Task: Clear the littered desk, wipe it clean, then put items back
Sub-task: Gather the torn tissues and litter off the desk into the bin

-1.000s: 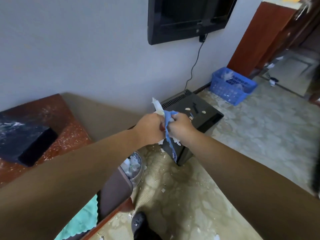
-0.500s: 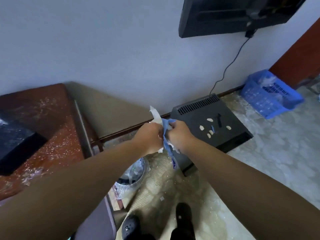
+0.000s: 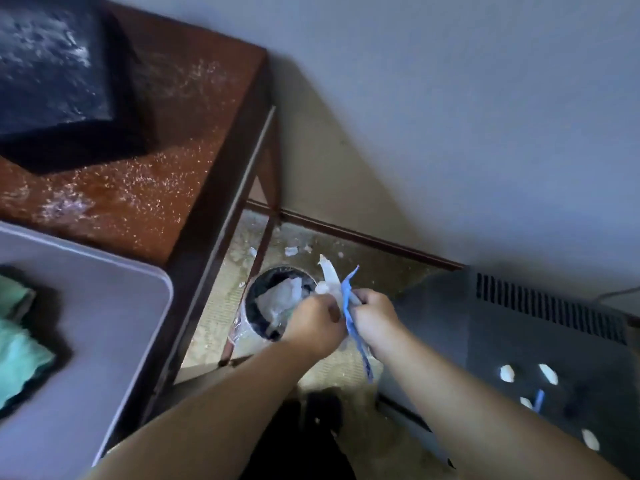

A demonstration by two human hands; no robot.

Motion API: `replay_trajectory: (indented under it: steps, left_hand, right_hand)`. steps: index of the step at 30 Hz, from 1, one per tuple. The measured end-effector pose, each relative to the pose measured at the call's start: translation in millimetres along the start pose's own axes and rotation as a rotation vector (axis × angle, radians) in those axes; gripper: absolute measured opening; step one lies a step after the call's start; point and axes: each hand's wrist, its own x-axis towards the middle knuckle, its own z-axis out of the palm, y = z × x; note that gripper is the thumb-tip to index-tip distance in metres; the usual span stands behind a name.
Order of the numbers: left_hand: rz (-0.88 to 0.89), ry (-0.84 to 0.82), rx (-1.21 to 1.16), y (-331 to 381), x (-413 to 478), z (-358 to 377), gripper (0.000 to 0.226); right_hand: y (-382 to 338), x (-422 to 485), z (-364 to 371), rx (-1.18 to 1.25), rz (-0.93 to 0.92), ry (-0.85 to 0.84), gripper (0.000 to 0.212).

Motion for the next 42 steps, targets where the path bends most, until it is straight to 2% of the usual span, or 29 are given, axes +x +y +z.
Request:
replay_trajectory:
  steps: [4,8,10,12,14,18,21,25,30,36,38,42]
  left_hand:
    - [-0.133,0.077,-0.081,-65,48,28,0.022]
    - [-0.271,0.112,-0.013,-131,101,50,0.01]
    - [-0.346,0.106,0.005,-164,128,59,0.017]
    - [-0.393,0.065,0.011,-190,151,67,0.021]
    - [-0.416,0.051,0.001,-206,165,75,0.023]
    - [-0.433,0.151,-0.166,-209,171,85,0.029]
    - [-0.4,0.17,-0.133,-190,159,81,0.026]
    - [-0.342,0.27,0.014,-148,129,47,0.027]
    - [-0.194,0.45,0.122,-69,87,-40,0.025]
    - [0.078,0.537,0.326,26,-19,-135,0.035]
    - [0.105,0.549,0.424,38,-61,-162,0.037]
    - [0.053,0.555,0.55,27,-133,-224,0.035]
  right_hand:
    - [27,67,47,-0.003,0.086,-0.107,0.021]
    - [68,143,97,-0.033,0.13,-0.215,0.033]
    - [82,174,113,0.03,0.196,-0.234,0.035]
    - [90,198,124,0.124,0.282,-0.241,0.026]
    - [95,215,131,0.154,0.328,-0.253,0.024]
    - [99,223,132,0.161,0.335,-0.276,0.037]
    - [85,209,117,0.104,0.308,-0.237,0.026]
    - [56,175,87,-0.112,0.061,-0.195,0.03]
    - [-26,96,45,-0.369,-0.232,-0.079,0.042]
    - [-120,-28,11,-0.647,-0.651,0.139,0.041]
    - [-148,-69,7,-0.704,-0.779,0.158,0.043]
    - [-188,-139,16,-0.768,-0.897,0.166,0.045]
